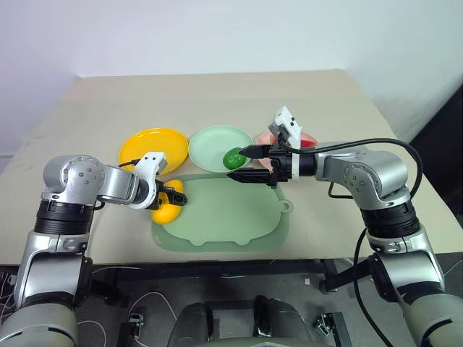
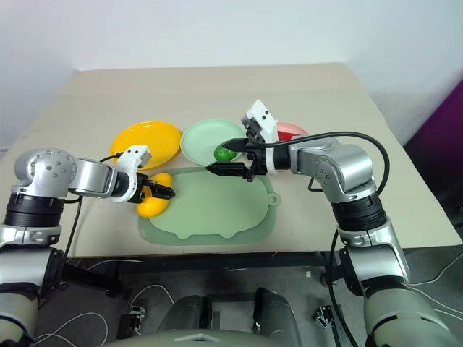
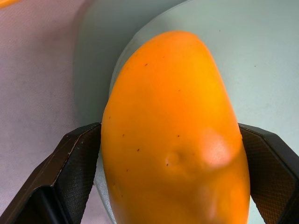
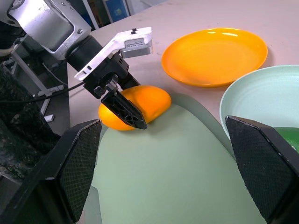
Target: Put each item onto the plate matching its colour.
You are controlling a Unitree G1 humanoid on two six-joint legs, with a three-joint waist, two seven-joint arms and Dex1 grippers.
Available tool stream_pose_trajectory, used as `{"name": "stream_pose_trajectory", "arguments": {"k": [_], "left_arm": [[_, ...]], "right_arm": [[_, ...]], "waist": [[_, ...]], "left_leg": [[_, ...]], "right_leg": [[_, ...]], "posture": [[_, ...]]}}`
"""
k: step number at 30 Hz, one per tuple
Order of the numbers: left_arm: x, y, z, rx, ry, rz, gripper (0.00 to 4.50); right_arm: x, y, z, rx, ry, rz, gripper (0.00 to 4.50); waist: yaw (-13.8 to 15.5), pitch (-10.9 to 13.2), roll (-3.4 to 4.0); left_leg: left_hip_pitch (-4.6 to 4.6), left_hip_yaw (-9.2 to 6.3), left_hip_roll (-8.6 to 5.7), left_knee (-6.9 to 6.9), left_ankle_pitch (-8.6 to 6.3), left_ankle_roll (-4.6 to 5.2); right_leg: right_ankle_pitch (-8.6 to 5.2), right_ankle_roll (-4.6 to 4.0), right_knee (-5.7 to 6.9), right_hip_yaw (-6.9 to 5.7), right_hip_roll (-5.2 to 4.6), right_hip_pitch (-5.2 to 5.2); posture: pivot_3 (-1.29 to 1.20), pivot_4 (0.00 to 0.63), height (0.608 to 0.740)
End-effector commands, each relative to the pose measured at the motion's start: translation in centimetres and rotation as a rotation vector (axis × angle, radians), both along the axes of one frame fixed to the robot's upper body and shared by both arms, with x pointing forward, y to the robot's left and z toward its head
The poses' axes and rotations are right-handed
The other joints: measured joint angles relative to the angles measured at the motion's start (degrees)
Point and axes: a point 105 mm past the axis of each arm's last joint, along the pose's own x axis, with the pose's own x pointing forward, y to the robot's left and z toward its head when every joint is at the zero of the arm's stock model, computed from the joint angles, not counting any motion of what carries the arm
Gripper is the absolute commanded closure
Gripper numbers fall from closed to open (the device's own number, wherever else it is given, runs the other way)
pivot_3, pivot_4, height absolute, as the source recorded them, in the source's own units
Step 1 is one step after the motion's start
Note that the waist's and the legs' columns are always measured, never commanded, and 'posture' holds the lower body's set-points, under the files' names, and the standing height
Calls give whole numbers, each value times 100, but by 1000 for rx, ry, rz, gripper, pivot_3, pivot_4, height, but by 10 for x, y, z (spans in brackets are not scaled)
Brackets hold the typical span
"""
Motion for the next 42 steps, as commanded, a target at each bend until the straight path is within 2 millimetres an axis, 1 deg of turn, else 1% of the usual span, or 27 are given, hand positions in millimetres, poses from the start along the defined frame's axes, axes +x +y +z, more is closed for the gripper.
{"name": "stream_pose_trajectory", "arguments": {"k": [1, 3, 6, 7, 8, 14, 18, 21, 23, 28, 34, 36, 38, 42], "left_arm": [[-10, 7, -25, 38, 99, 22, 0], [-11, 3, -25, 16, 105, -1, 0], [-12, -2, -23, -7, 97, -18, 579], [-12, -1, -23, 9, 93, -19, 895], [-12, 0, -23, 21, 91, -20, 1016], [-10, 2, -23, 5, 91, 12, 1028], [-11, -1, -23, -2, 90, -4, 1028], [-11, -2, -20, 58, 64, -44, 1028], [-7, -5, -11, 51, 30, -53, 1028], [-4, 0, 5, 109, -19, -78, 1028], [0, 1, 32, 170, -91, -128, 1028], [-1, 4, 36, 183, -93, -133, 1028], [-1, 4, 42, 185, -107, -143, 1028], [2, 4, 60, 172, -151, -149, 1028]], "right_arm": [[-3, 4, 18, 17, -76, 26, 13], [-3, 4, 18, 18, -76, 27, 13], [-3, 4, 18, 17, -76, 26, 0], [-3, 4, 19, 18, -77, 25, 0], [-3, 4, 19, 18, -77, 25, 0], [-1, 3, 20, 17, -79, 19, 0], [-1, 2, 21, 19, -82, 17, 0], [-1, 3, 19, 18, -81, 18, 0], [-1, 4, 19, 21, -78, 20, 0], [-1, 4, 18, 23, -77, 22, 0], [0, 5, 16, 26, -72, 23, 0], [1, 5, 16, 27, -72, 23, 0], [2, 6, 15, 29, -70, 22, 0], [2, 7, 14, 32, -69, 24, 0]], "waist": [[0, 0, 0], [-1, 0, 0], [-1, 0, 0], [-1, 0, 0], [1, 0, 0], [11, 0, -1], [7, 0, -1], [6, 0, -2], [4, 1, -3], [6, 8, -16], [-34, 33, -56], [-35, 44, -69], [-33, 45, -69], [-16, 48, -74]], "left_leg": [[0, 0, -1, 0, 0, 0], [0, 1, -2, 0, 0, 0], [-1, 1, -2, 1, 0, 0], [-2, 1, -2, 1, 0, 0], [-3, 1, -2, 1, 0, 0], [-3, -2, -10, -2, 0, -1], [-3, -4, -10, -2, 0, 0], [-3, -4, -10, -2, 0, -1], [-4, -4, -10, -2, -1, -1], [-12, -4, -10, -3, -1, -1], [-15, -4, -6, -17, -1, -1], [-15, -5, -5, -23, 0, -1], [-17, -3, -5, -24, 0, -1], [-19, 0, -9, -21, -1, -1]], "right_leg": [[0, 0, 0, 0, -1, 0], [0, 0, -2, 0, -3, 0], [0, 0, -6, 0, -3, 0], [0, 0, -7, 0, -3, -1], [0, 0, -8, 0, -4, -1], [0, 0, -7, 1, -8, -1], [0, 0, -5, 1, -7, 2], [0, 0, -6, 1, -7, 1], [0, 0, -10, 1, -7, 0], [0, 0, -10, 1, -8, -2], [0, 0, 0, 1, 1, -19], [0, 0, 0, 1, 3, -22], [0, 0, 0, 1, 2, -23], [0, 0, -3, 3, -4, -21]], "posture": [[0, 150, 740], [0, 150, 740], [0, 150, 740], [0, 150, 740], [0, 150, 740], [0, 150, 740], [0, 150, 740], [0, 150, 740], [0, 150, 740], [0, 150, 740], [0, 150, 740], [0, 150, 740], [0, 150, 740], [0, 150, 740]]}}
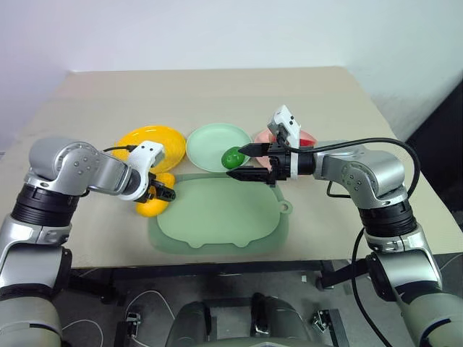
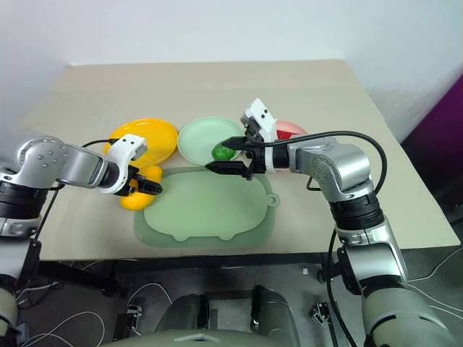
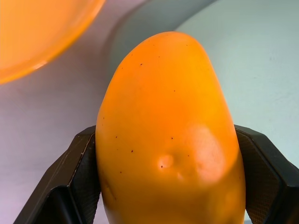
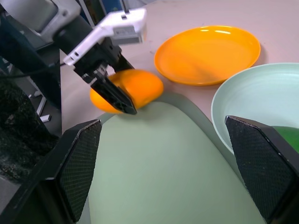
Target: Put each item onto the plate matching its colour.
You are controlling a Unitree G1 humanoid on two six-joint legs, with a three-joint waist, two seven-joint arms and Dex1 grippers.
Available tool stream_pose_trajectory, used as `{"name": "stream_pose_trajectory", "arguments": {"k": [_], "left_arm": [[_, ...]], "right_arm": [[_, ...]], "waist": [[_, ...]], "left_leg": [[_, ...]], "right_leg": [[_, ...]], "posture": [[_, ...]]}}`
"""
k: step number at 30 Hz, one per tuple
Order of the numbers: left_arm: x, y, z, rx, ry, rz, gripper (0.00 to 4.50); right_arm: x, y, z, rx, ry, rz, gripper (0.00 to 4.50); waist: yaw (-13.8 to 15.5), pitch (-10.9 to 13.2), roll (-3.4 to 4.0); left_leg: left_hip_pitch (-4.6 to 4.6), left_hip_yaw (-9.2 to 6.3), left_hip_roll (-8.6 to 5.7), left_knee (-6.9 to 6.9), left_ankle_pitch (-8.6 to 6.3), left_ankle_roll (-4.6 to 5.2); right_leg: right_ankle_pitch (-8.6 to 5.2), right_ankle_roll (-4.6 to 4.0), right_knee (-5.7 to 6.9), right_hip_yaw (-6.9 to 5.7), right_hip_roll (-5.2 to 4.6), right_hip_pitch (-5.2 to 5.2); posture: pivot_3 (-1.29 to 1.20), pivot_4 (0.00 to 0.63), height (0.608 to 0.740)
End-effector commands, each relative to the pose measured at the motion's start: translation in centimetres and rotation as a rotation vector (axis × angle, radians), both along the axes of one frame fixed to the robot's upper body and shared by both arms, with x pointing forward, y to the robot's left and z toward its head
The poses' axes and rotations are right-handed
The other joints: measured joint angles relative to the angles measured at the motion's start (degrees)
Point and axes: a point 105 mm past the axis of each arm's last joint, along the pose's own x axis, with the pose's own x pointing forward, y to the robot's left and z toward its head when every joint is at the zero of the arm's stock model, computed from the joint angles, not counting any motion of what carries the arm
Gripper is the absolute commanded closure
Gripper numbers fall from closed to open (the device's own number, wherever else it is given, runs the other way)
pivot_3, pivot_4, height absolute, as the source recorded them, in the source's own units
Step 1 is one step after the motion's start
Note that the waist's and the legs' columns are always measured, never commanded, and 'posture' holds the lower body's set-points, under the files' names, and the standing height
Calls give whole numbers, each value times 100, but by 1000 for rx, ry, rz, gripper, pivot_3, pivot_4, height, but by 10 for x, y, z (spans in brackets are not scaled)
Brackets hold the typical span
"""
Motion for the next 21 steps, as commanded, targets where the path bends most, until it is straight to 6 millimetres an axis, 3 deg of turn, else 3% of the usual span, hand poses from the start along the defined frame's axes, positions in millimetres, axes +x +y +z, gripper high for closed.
{"name": "stream_pose_trajectory", "arguments": {"k": [1, 7, 14, 21], "left_arm": [[3, -3, 26, -17, -72, -27, 1028], [10, 13, 42, -36, -117, 42, 1028], [22, 46, 46, 88, -224, 114, 1028], [39, 53, 44, 130, -339, 94, 1028]], "right_arm": [[-1, 5, 12, 23, -50, 25, 0], [-2, 6, 12, 25, -48, 30, 0], [-1, 5, 13, 24, -48, 30, 0], [-1, 5, 14, 23, -50, 30, 0]], "waist": [[9, 1, -1], [15, 2, -1], [1, 3, -1], [30, 3, -1]], "left_leg": [[0, 0, 0, 0, 0, 0], [0, -2, -1, 0, 0, 0], [1, -1, 1, -1, 0, 0], [0, 0, 1, 1, 0, -1]], "right_leg": [[0, 0, -1, 0, 0, 0], [0, 0, 0, 0, 1, 0], [0, -1, 3, 0, 4, -2], [0, -1, 0, 0, 1, -2]], "posture": [[0, 150, 740], [0, 150, 740], [0, 150, 740], [0, 150, 740]]}}
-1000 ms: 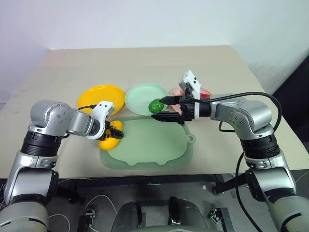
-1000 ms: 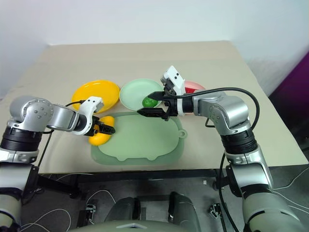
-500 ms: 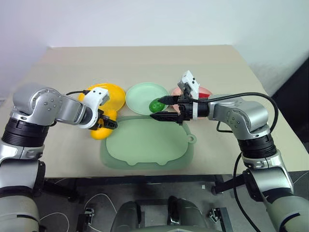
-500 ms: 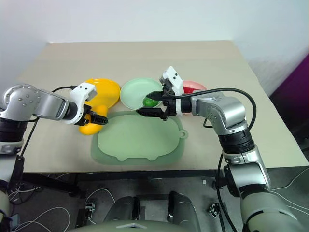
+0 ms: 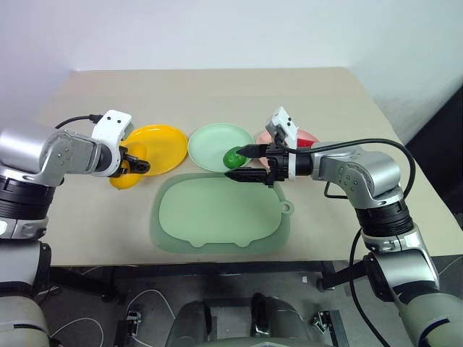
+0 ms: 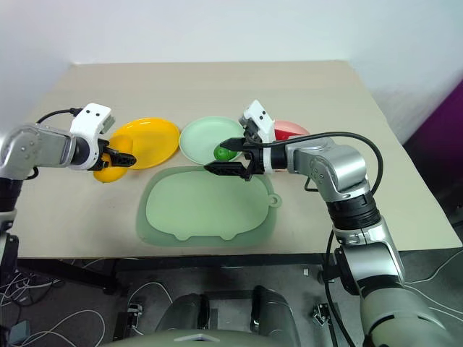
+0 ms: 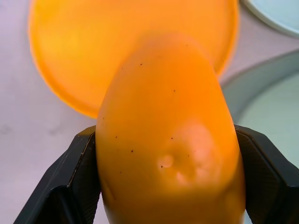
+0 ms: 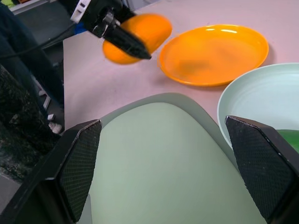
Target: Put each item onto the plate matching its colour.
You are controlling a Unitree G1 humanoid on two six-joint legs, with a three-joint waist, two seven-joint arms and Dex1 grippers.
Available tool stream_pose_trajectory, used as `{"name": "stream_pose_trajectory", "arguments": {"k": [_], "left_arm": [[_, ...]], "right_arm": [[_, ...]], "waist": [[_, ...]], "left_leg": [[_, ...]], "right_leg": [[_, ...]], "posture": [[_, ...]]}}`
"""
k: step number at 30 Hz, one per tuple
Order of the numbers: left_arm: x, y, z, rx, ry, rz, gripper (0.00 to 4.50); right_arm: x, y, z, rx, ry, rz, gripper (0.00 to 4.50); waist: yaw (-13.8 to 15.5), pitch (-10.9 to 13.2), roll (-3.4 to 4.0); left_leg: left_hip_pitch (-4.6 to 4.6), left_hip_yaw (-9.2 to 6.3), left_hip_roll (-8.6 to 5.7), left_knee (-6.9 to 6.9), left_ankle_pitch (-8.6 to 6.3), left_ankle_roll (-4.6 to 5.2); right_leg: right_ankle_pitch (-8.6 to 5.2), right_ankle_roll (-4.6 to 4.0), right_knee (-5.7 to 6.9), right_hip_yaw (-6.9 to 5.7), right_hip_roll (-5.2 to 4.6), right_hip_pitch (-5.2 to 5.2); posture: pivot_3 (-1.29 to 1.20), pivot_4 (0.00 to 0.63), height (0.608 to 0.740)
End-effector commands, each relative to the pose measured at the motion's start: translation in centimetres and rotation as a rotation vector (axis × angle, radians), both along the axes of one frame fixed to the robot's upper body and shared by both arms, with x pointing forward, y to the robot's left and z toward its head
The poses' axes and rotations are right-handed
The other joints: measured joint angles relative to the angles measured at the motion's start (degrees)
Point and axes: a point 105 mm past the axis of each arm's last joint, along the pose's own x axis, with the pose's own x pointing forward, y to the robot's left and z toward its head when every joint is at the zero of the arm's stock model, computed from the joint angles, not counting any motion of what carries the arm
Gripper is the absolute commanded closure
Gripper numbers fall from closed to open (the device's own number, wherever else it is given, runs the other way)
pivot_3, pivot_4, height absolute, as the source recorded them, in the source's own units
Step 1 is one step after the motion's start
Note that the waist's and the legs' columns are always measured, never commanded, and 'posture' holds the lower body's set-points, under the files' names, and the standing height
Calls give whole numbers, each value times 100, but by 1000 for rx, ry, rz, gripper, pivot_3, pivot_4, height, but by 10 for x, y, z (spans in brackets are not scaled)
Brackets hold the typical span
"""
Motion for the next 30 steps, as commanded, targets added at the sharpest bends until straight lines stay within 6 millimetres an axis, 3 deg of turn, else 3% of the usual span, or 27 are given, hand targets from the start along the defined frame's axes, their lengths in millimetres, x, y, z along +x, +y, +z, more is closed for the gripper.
{"name": "stream_pose_trajectory", "arguments": {"k": [1, 13, 30], "left_arm": [[10, 2, 5, 11, -69, -10, 1028], [40, 15, -5, 10, -163, 32, 1028], [82, 11, -13, -33, -267, 77, 1028]], "right_arm": [[-2, 3, 18, 21, -63, 22, 0], [-2, 3, 19, 21, -63, 15, 0], [-5, 1, 21, 24, -65, 0, 0]], "waist": [[6, 0, 0], [-4, -1, -3], [-9, -5, -12]], "left_leg": [[-1, 0, 0, 0, 0, 0], [2, 5, 2, 2, 3, 6], [3, 8, 2, 10, 11, 19]], "right_leg": [[0, 0, 0, 0, 0, 0], [1, 2, 14, 2, 3, -2], [14, 21, 29, 2, 2, 1]], "posture": [[0, 150, 740], [0, 150, 740], [0, 150, 740]]}}
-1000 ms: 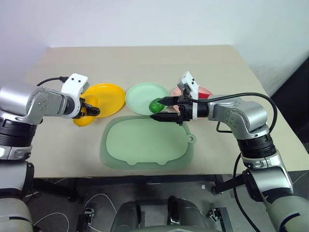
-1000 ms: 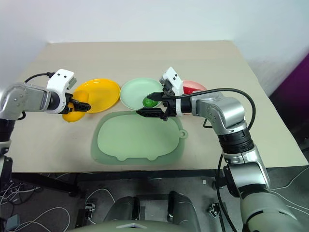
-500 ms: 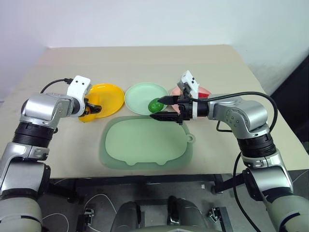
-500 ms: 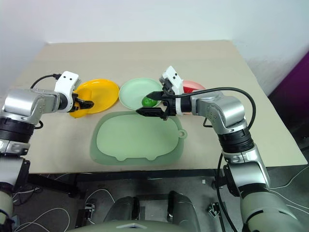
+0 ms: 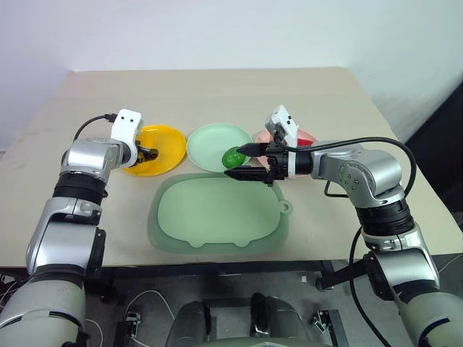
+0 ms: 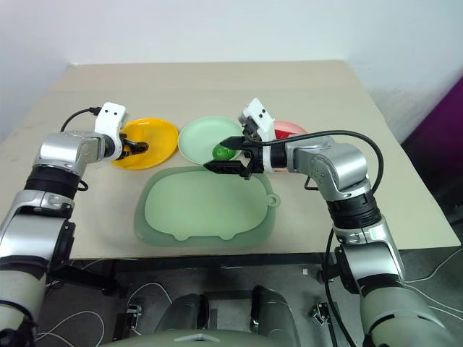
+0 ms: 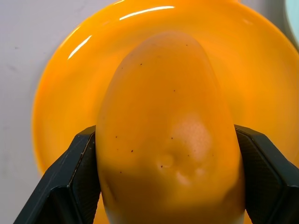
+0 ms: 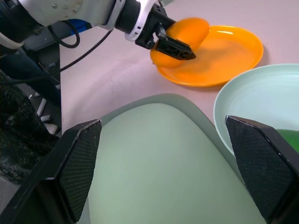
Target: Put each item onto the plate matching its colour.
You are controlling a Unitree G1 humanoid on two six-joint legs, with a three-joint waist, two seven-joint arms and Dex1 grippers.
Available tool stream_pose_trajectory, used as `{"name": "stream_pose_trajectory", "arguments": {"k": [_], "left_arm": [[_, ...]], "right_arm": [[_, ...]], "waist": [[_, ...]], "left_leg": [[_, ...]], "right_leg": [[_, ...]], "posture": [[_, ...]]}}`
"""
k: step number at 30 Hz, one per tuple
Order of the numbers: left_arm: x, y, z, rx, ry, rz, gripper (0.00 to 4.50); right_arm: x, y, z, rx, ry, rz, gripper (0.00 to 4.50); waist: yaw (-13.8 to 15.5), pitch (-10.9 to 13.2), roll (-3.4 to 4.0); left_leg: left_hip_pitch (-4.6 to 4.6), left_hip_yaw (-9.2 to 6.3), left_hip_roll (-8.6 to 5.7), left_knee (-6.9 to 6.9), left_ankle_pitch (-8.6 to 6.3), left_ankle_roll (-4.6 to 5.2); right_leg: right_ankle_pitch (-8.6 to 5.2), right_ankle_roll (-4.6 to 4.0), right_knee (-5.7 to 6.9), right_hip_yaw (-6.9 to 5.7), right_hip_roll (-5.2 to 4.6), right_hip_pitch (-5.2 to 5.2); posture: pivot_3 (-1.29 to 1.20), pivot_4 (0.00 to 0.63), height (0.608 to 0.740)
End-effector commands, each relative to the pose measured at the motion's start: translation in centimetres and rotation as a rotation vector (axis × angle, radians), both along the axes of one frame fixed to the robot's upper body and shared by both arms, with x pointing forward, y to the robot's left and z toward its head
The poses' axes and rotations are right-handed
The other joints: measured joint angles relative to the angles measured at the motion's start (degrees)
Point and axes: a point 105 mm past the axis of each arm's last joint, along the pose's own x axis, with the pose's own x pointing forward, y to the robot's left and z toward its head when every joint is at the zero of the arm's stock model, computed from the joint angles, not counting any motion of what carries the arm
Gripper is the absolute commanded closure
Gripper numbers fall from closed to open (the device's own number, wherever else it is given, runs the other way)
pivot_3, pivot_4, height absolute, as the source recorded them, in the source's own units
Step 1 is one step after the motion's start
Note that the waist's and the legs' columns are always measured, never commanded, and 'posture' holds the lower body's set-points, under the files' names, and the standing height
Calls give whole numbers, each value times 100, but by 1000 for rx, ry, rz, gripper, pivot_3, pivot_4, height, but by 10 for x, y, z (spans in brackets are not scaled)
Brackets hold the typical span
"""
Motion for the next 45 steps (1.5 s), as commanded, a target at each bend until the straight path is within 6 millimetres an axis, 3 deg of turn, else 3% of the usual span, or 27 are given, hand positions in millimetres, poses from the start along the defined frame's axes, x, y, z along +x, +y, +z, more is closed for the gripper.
{"name": "stream_pose_trajectory", "arguments": {"k": [1, 12, 19, 31, 33, 35, 45], "left_arm": [[11, 4, 23, 6, -94, 14, 1028], [17, 5, 5, -15, -68, 53, 1028], [18, 9, 0, -1, -74, 69, 1028], [20, -3, -7, -35, -57, 41, 1028], [21, 0, -7, -9, -67, 61, 311], [21, 1, -7, -12, -74, 72, 29], [25, 4, 8, -16, -129, 81, 29]], "right_arm": [[-6, 1, 19, 28, -65, 16, 0], [-7, -2, 20, 34, -61, 10, 0], [-10, -15, 18, 8, -58, 14, 0], [-16, -26, 18, -14, -58, 34, 0], [-16, -26, 18, -15, -60, 34, 0], [-16, -25, 19, -13, -60, 35, 0], [-16, -23, 19, -8, -58, 37, 0]], "waist": [[5, 0, -1], [8, -3, -7], [7, -5, -11], [10, -6, -12], [11, -6, -12], [10, -5, -14], [5, -5, -19]], "left_leg": [[0, -1, 0, 0, 0, 0], [2, -1, 1, 7, 0, 0], [3, -1, 2, 8, 0, 0], [8, -1, 3, 13, -2, -2], [8, -1, 3, 13, -6, -10], [6, -1, 3, 13, -4, -7], [5, 2, 2, 16, 0, 0]], "right_leg": [[0, 0, 2, 0, 0, 0], [1, 2, 16, 0, -1, -1], [1, 2, 19, 0, -3, -1], [0, 2, 29, 0, -7, 0], [0, 2, 29, 0, -7, 1], [1, 3, 30, 0, -7, 1], [1, 3, 35, 0, -6, -1]], "posture": [[0, 150, 740], [0, 150, 740], [0, 150, 740], [0, 150, 740], [0, 150, 740], [0, 150, 740], [0, 150, 740]]}}
